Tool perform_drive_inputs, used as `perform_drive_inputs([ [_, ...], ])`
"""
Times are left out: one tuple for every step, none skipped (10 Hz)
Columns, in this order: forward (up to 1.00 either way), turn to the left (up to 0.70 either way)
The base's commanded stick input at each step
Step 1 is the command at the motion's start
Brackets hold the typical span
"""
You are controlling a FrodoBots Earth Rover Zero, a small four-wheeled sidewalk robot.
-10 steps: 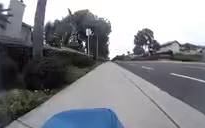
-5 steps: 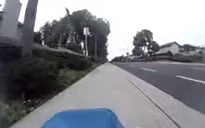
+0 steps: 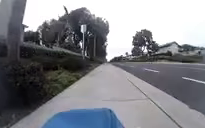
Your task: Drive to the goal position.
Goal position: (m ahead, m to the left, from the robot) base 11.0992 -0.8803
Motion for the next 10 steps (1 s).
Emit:
perform_drive_inputs([
  [1.0, 0.0],
  [1.0, 0.0],
  [1.0, 0.0],
  [1.0, 0.0],
  [1.0, 0.0],
  [1.0, 0.0],
  [1.0, 0.0],
  [1.0, 0.0],
  [1.0, 0.0],
  [1.0, 0.0],
])
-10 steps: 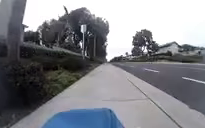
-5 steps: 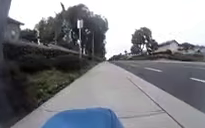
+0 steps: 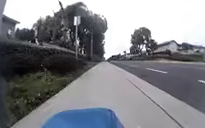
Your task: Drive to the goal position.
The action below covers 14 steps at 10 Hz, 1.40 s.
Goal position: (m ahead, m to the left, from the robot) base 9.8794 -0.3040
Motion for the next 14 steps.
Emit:
perform_drive_inputs([
  [1.0, 0.0],
  [1.0, 0.0],
  [1.0, 0.0],
  [1.0, 0.0],
  [1.0, 0.0],
  [1.0, 0.27],
  [1.0, 0.27],
  [1.0, 0.14],
  [1.0, 0.0],
  [1.0, 0.0],
  [1.0, 0.0],
  [1.0, 0.0],
  [1.0, 0.0],
  [1.0, 0.0],
])
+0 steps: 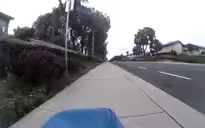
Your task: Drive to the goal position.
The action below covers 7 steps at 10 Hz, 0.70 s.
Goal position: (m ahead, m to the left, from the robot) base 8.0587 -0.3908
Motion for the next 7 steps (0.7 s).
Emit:
perform_drive_inputs([
  [1.0, 0.0],
  [1.0, 0.0],
  [1.0, 0.0],
  [1.0, 0.0],
  [1.0, 0.0],
  [1.0, 0.0],
  [1.0, 0.0],
])
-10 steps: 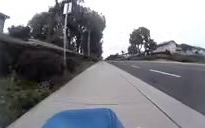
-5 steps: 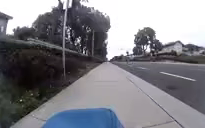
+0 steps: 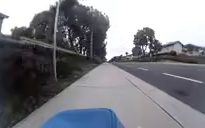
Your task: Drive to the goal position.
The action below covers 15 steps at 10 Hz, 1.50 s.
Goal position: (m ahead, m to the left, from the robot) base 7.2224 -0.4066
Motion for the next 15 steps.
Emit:
perform_drive_inputs([
  [1.0, 0.0],
  [1.0, 0.0],
  [1.0, 0.0],
  [1.0, 0.0],
  [1.0, 0.0],
  [1.0, 0.0],
  [1.0, 0.0],
  [1.0, 0.0],
  [1.0, 0.0],
  [1.0, 0.0],
  [1.0, 0.0],
  [1.0, 0.0],
  [1.0, 0.0],
  [1.0, 0.0],
  [1.0, 0.0],
])
